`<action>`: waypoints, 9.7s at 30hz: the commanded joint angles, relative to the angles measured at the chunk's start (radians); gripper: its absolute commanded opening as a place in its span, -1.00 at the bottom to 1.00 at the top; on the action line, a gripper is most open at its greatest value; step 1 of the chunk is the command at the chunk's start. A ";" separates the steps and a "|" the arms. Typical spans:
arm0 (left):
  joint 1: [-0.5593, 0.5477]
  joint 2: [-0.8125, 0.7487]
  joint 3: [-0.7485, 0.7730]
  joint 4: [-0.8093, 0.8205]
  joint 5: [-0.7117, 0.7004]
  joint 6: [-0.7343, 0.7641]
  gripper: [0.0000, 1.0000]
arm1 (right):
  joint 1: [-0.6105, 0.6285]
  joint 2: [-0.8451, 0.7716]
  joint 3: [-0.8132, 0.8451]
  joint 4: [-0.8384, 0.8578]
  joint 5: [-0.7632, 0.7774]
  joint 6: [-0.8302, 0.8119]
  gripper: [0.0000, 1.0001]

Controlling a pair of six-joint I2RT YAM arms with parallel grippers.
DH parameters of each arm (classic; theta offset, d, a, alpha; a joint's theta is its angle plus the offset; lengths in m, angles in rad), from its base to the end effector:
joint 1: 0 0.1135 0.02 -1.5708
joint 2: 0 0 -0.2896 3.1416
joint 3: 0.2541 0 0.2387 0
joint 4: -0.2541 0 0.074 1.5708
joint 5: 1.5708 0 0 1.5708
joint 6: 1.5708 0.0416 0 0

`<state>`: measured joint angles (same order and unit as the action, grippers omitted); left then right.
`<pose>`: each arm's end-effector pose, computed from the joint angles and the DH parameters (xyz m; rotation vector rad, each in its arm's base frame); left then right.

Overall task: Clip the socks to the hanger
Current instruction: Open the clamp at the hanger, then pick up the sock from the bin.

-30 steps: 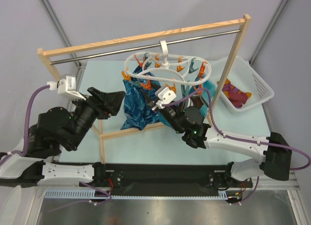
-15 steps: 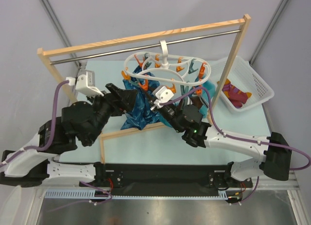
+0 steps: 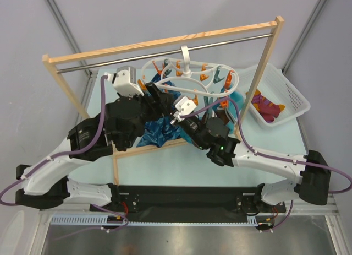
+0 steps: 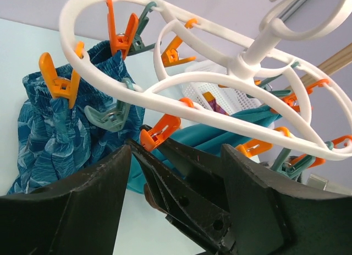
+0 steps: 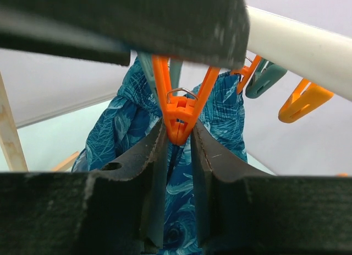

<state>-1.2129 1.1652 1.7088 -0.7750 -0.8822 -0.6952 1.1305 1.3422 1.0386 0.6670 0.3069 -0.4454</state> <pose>0.0897 -0.1482 0.5274 -0.1734 1.7477 -0.6133 0.1388 0.2651 0.4242 -0.6638 1.0418 0.4115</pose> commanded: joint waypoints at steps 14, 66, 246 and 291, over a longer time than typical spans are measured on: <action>0.010 0.070 0.058 -0.076 -0.110 -0.087 0.35 | -0.006 -0.037 0.032 0.016 0.054 0.010 -1.00; 0.010 -0.050 -0.242 0.365 -0.135 0.166 -1.00 | 0.025 -0.412 0.043 -0.608 -0.078 0.373 0.43; 0.073 -0.062 -0.144 0.217 0.172 0.095 -1.00 | -0.008 -0.535 0.325 -1.446 0.481 0.809 -1.00; 0.073 -0.154 -0.264 0.335 0.262 0.102 -1.00 | -1.377 0.962 0.790 -0.879 -0.581 0.754 0.15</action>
<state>-1.1366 1.0180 1.4475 -0.4500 -0.6403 -0.5938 -0.2573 2.2677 1.7775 -0.1875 -0.2977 0.3542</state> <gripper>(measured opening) 0.041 0.577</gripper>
